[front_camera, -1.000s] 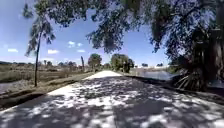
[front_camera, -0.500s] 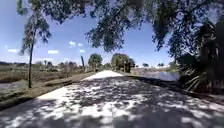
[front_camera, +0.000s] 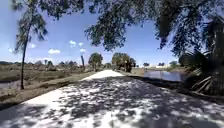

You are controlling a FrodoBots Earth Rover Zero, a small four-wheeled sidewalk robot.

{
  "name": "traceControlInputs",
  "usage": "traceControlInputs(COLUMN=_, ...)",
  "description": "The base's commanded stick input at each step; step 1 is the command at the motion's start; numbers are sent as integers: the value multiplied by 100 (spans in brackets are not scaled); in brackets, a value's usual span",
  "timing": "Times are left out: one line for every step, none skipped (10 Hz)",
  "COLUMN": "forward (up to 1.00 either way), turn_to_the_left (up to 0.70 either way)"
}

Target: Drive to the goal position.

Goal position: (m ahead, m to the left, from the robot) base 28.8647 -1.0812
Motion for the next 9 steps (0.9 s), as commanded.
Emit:
traceControlInputs(forward=70, turn_to_the_left=0)
traceControlInputs(forward=70, turn_to_the_left=0)
traceControlInputs(forward=70, turn_to_the_left=0)
traceControlInputs(forward=70, turn_to_the_left=0)
traceControlInputs(forward=70, turn_to_the_left=0)
traceControlInputs(forward=70, turn_to_the_left=0)
traceControlInputs(forward=70, turn_to_the_left=0)
traceControlInputs(forward=70, turn_to_the_left=7)
traceControlInputs(forward=70, turn_to_the_left=35)
